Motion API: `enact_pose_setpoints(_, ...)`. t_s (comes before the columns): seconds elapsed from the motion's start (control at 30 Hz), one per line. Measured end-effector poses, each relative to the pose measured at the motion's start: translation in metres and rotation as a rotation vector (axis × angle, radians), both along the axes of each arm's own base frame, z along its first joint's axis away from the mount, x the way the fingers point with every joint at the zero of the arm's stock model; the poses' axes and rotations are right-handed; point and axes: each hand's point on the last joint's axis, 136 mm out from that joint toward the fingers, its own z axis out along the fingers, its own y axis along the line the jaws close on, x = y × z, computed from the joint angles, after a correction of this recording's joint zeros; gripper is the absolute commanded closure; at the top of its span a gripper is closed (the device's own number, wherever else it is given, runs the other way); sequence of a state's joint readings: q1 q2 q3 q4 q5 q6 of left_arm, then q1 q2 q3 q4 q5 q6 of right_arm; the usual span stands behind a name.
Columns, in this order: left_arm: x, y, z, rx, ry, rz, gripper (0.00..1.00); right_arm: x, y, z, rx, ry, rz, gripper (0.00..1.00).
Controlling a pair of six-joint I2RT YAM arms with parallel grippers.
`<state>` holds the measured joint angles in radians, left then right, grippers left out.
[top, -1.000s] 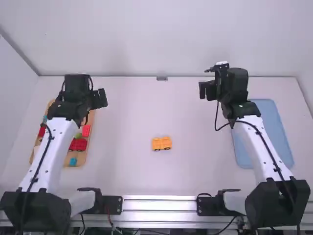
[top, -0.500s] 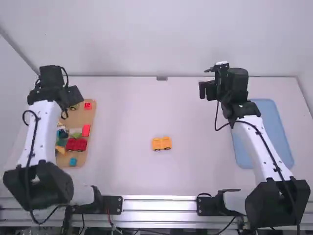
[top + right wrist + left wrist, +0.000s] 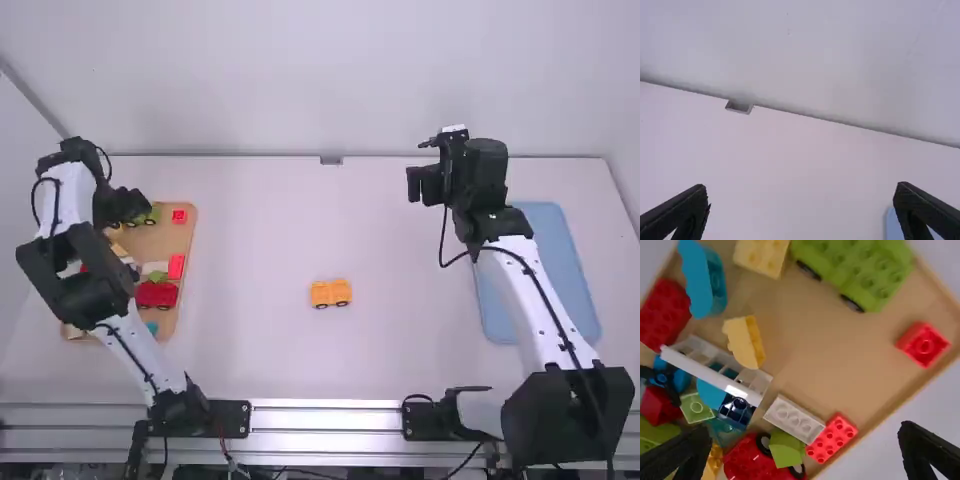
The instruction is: Assemble lego blocks to make yellow taxi
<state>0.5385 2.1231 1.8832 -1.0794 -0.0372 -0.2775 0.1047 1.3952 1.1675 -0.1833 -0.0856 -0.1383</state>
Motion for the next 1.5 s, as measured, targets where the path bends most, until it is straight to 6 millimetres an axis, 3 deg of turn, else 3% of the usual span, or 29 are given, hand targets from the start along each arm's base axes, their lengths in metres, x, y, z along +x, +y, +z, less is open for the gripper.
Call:
enact_pose_setpoints(0.13, -0.004, 0.018, -0.016, -0.012, -0.011, 0.067, 0.01, 0.0, 0.0, 0.0, -0.001, 0.0, 0.001, 0.02)
enact_pose_setpoints(0.2, -0.007, 0.03, -0.024, -0.02, -0.037, 0.113, 0.11, 0.0, 0.0, 0.0, 0.001, 0.0, -0.001, 0.01)
enact_pose_setpoints(0.3, -0.01, 0.036, -0.033, -0.026, -0.055, 0.134, 0.16, 0.0, 0.0, 0.0, 0.001, 0.001, 0.0, 0.01)
enact_pose_setpoints(0.33, -0.012, 0.039, -0.039, -0.028, -0.06, 0.142, 0.22, 0.0, 0.0, 0.0, 0.001, 0.0, 0.0, 0.01)
enact_pose_setpoints(0.37, -0.013, 0.04, -0.044, -0.031, -0.062, 0.15, 0.28, 0.0, 0.0, 0.0, 0.0, 0.0, 0.0, 0.02)
enact_pose_setpoints(0.5, -0.011, 0.037, -0.053, -0.029, -0.071, 0.142, 0.31, 0.0, 0.0, 0.0, 0.0, 0.001, 0.0, 0.02)
enact_pose_setpoints(0.67, -0.006, 0.037, -0.059, -0.023, -0.094, 0.139, 0.46, 0.0, 0.0, -0.001, -0.002, 0.003, 0.001, 0.02)
enact_pose_setpoints(0.83, -0.007, 0.04, -0.063, -0.006, -0.095, 0.166, 0.42, -0.001, 0.0, -0.002, -0.004, 0.008, 0.002, 0.01)
enact_pose_setpoints(1.5, -0.005, 0.046, -0.078, 0.028, -0.122, 0.185, 0.41, -0.001, 0.0, -0.002, -0.004, 0.007, 0.002, 0.01)
